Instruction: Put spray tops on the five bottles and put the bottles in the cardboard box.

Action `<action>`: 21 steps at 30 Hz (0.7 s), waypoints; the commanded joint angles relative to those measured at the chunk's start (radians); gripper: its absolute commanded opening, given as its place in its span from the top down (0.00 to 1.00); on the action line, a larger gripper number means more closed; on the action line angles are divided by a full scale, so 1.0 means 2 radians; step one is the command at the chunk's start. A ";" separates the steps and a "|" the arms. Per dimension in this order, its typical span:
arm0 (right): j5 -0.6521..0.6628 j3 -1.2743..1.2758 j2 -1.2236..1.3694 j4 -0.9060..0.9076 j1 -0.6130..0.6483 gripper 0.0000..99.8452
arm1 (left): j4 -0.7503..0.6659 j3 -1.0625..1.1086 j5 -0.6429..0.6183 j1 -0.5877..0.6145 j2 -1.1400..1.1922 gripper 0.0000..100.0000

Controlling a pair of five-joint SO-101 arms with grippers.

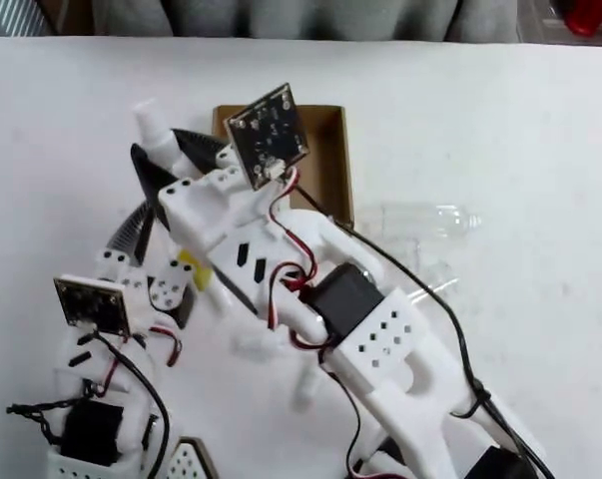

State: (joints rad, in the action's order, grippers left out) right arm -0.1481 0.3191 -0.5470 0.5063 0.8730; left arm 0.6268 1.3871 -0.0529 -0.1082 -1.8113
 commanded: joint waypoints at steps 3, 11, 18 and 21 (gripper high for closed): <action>0.006 -0.029 -0.008 0.018 0.006 0.91 | -0.018 -0.003 -0.008 -0.001 -0.007 0.97; 0.006 -0.030 -0.013 0.046 0.022 0.81 | -0.018 -0.003 -0.007 0.000 -0.007 0.97; 0.006 -0.113 -0.013 0.164 0.021 0.68 | -0.018 -0.002 -0.005 0.000 -0.007 0.97; 0.003 -0.158 -0.012 0.220 0.020 0.63 | -0.018 -0.002 -0.005 0.000 -0.007 0.97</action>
State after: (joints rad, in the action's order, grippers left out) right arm -0.1481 0.1212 -0.5470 0.8546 0.9129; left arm 0.6268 1.3871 -0.0560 -0.1082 -1.8113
